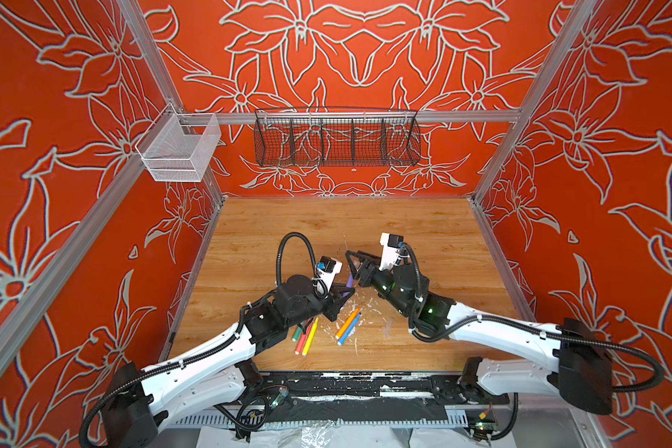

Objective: Insert the pens into the pen caps
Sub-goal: 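Push the held pink cap down onto the purple marker tip with the right gripper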

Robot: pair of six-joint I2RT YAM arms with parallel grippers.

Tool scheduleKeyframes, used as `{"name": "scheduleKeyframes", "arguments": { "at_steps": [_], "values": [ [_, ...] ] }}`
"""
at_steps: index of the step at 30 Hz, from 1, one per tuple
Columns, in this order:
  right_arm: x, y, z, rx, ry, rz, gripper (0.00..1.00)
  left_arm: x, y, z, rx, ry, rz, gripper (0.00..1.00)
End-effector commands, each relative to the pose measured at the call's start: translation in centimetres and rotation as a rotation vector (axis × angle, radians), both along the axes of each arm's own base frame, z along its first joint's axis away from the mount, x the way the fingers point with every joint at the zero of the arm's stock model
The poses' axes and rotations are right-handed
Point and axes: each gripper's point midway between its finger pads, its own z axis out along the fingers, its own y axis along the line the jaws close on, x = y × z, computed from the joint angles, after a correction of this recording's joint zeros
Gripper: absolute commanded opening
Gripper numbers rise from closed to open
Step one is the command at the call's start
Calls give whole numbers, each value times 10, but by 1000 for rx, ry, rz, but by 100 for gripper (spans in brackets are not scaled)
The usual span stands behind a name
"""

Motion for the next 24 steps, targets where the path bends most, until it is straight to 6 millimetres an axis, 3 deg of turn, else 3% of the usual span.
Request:
{"name": "scheduleKeyframes", "arguments": {
  "at_steps": [1, 7, 16, 24],
  "values": [
    [-2, 10, 9, -17, -11, 47, 46, 1, -3, 7, -16, -26, -14, 0],
    [-3, 11, 6, -38, -8, 56, 32, 1, -3, 6, -15, -26, -13, 0],
    [-8, 14, -3, -33, 18, 83, 2, 6, -1, 8, -10, -43, 16, 0],
    [-19, 21, -18, -16, 63, 154, 0, 32, 5, 41, -34, -86, 141, 0]
  ]
}}
